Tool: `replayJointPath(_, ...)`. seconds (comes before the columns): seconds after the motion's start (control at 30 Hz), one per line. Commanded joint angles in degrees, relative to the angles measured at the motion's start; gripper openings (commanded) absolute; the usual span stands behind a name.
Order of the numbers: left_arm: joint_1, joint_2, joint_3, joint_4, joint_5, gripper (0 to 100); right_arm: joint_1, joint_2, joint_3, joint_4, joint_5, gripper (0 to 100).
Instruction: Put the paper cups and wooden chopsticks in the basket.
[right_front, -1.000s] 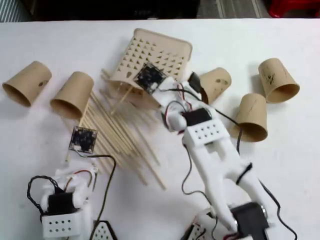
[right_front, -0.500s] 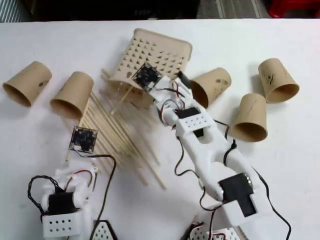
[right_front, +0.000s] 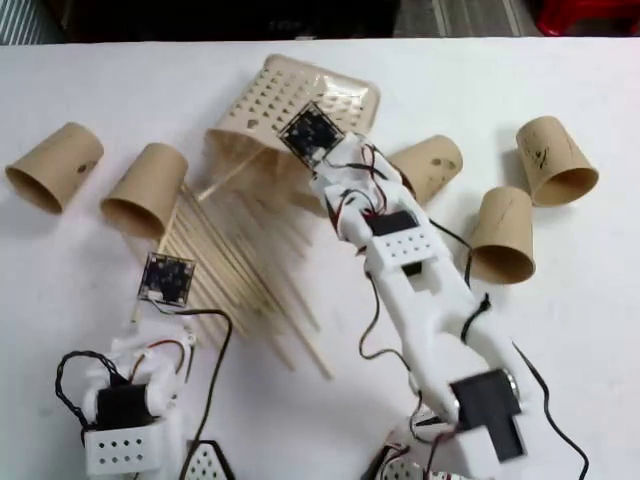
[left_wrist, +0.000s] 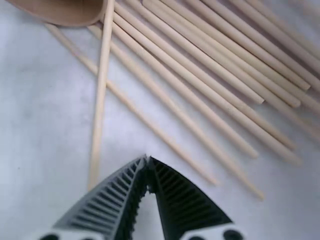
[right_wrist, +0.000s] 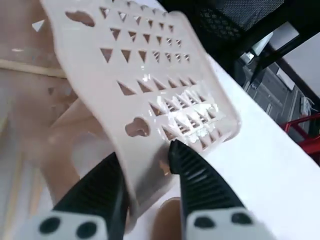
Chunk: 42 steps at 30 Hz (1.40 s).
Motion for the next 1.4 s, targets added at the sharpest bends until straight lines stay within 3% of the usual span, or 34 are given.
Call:
replayJointPath(0.0, -0.66, -0.48, -0.88, -0.18, -0.44, 2, -0.22, -7.16, 0.26, 2.24, -0.18, 1.9)
replayJointPath(0.3, -0.66, -0.48, -0.88, -0.18, -0.44, 2, -0.4, -17.54, 0.18, 16.57, -0.35, 1.9)
replayJointPath(0.47, -0.66, -0.48, -0.88, -0.18, -0.44, 2, -0.48, -22.55, -0.09, 22.64, -6.77, 1.9)
replayJointPath(0.8, -0.66, -0.48, -0.88, -0.18, -0.44, 2, -7.43, -23.87, -12.13, 42.77, -8.35, 1.9)
replayJointPath(1.37, -0.66, -0.48, -0.88, -0.18, -0.44, 2, -1.27, -21.41, -15.82, 49.8, -8.35, 2.0)
